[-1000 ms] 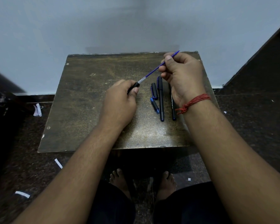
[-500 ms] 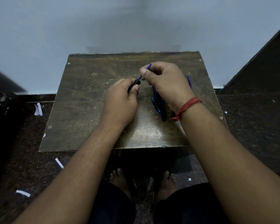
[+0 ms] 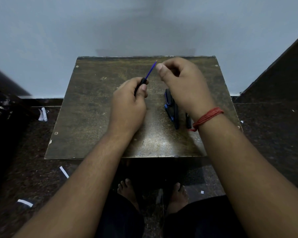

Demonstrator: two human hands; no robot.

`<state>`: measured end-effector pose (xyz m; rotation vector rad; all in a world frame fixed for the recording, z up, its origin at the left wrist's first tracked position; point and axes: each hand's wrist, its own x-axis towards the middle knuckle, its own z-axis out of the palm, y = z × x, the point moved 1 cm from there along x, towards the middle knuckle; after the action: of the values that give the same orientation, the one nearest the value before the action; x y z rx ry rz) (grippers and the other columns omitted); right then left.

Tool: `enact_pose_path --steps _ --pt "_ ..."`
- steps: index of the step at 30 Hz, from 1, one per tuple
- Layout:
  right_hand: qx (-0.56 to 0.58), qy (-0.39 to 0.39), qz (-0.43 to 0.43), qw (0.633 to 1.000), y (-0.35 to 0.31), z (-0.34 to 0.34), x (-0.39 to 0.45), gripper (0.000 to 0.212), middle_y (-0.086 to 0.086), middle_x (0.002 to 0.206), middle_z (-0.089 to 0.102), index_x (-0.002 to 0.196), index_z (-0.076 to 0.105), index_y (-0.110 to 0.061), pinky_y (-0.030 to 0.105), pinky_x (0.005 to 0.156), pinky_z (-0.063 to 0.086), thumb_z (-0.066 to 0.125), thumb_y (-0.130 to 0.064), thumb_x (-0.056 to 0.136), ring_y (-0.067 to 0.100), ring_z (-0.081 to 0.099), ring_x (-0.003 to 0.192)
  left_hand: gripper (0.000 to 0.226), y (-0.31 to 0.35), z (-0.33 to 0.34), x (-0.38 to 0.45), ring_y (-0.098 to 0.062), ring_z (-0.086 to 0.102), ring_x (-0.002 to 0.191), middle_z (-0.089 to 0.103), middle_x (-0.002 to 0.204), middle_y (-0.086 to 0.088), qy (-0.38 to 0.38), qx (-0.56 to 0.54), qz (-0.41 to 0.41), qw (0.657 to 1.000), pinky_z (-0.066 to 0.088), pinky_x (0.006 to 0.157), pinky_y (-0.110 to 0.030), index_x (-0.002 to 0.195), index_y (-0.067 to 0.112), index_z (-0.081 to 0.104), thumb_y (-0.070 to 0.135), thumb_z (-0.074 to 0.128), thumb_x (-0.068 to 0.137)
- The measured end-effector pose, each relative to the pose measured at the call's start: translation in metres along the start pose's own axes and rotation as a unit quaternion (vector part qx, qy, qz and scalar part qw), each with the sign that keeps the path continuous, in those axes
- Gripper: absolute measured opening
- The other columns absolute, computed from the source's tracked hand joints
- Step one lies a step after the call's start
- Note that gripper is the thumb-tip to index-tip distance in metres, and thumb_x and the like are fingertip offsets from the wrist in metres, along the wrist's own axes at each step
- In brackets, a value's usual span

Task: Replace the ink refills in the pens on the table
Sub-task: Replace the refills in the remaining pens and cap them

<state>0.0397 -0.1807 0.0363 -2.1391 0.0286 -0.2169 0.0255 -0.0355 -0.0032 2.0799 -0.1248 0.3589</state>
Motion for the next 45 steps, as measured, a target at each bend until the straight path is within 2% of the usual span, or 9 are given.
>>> enact_pose_path --steps 11,15,18,21,24,27,37,42,45 --pt "0.061 0.012 0.027 0.998 0.002 0.001 0.002 0.015 -0.01 0.083 0.069 0.095 0.069 -0.022 0.018 0.069 0.049 0.061 -0.034 0.097 0.0 0.062 0.076 0.02 0.002 0.003 -0.002 -0.005 0.064 0.081 0.067 0.082 0.008 -0.024 0.01 0.01 1.0 0.047 0.072 -0.015 0.11 0.021 0.07 0.016 0.056 0.098" --pt "-0.144 -0.003 -0.007 0.99 0.002 -0.015 0.004 0.02 -0.009 0.079 0.061 0.089 0.065 -0.021 0.026 0.067 0.044 0.06 -0.04 0.096 0.008 0.057 0.076 0.013 -0.002 0.001 -0.001 0.005 0.065 0.076 0.071 0.078 0.012 -0.005 -0.029 -0.029 0.999 0.048 0.071 -0.016 0.105 0.025 0.068 0.019 0.058 0.098" --pt "-0.343 -0.125 0.002 0.931 0.003 -0.013 0.0 0.029 0.003 0.081 0.062 0.084 0.063 -0.016 0.031 0.072 0.043 0.061 -0.043 0.094 0.025 0.059 0.084 0.006 -0.004 0.0 0.001 0.005 0.067 0.076 0.073 0.079 0.01 0.008 -0.041 -0.049 0.998 0.056 0.073 -0.027 0.101 0.023 0.063 0.021 0.059 0.098" --pt "-0.416 -0.175 0.005 0.892 0.001 -0.001 -0.009 0.037 0.003 0.068 0.048 0.07 0.048 -0.019 0.034 0.073 0.047 0.064 -0.044 0.091 0.029 0.053 0.081 0.006 -0.006 0.0 0.001 0.003 0.066 0.075 0.073 0.078 0.01 0.009 -0.044 -0.066 0.997 0.056 0.076 -0.034 0.095 0.027 0.058 0.023 0.056 0.099" --pt "-0.427 -0.159 -0.013 0.89 -0.003 0.005 -0.014 0.027 0.003 0.07 0.045 0.076 0.055 -0.019 0.036 0.078 0.048 0.064 -0.038 0.091 0.03 0.055 0.087 0.012 -0.006 -0.001 0.002 0.007 0.061 0.07 0.072 0.077 0.011 0.009 -0.044 -0.082 0.996 0.049 0.071 -0.021 0.091 0.031 0.056 0.023 0.054 0.1" --pt "-0.434 -0.139 -0.029 0.89 -0.006 0.004 -0.018 0.016 0.011 0.085 0.059 0.092 0.063 -0.016 0.038 0.082 0.047 0.062 -0.031 0.093 0.034 0.059 0.099 0.012 -0.004 -0.002 0.002 0.01 0.056 0.065 0.072 0.079 0.012 0.007 -0.042 -0.092 0.995 0.038 0.061 -0.008 0.092 0.03 0.056 0.021 0.053 0.1" --pt "-0.421 -0.158 -0.049 0.892 -0.012 0.01 -0.025 0.002 0.006 0.083 0.049 0.095 0.058 -0.017 0.035 0.07 0.038 0.057 -0.016 0.093 0.031 0.055 0.093 0.008 -0.004 -0.002 0.002 0.007 0.057 0.068 0.072 0.081 0.011 -0.003 -0.049 -0.094 0.994 0.039 0.06 -0.007 0.097 0.026 0.058 0.02 0.053 0.1" --pt "-0.421 -0.174 -0.03 0.89 -0.014 0.012 -0.023 0.014 0.001 0.071 0.036 0.086 0.044 -0.02 0.035 0.07 0.039 0.056 -0.018 0.094 0.026 0.042 0.085 0.011 -0.004 0.0 0.002 0.007 0.058 0.07 0.071 0.078 0.012 -0.004 -0.046 -0.089 0.995 0.039 0.061 -0.007 0.094 0.027 0.056 0.018 0.053 0.1" --pt "-0.386 -0.186 -0.018 0.903 -0.014 0.014 -0.02 0.011 0.002 0.074 0.046 0.087 0.048 -0.017 0.034 0.07 0.041 0.057 -0.019 0.092 0.027 0.05 0.088 0.01 -0.005 0.001 0.002 0.008 0.057 0.068 0.071 0.078 0.011 -0.004 -0.047 -0.09 0.995 0.038 0.061 -0.007 0.094 0.025 0.057 0.017 0.053 0.1"
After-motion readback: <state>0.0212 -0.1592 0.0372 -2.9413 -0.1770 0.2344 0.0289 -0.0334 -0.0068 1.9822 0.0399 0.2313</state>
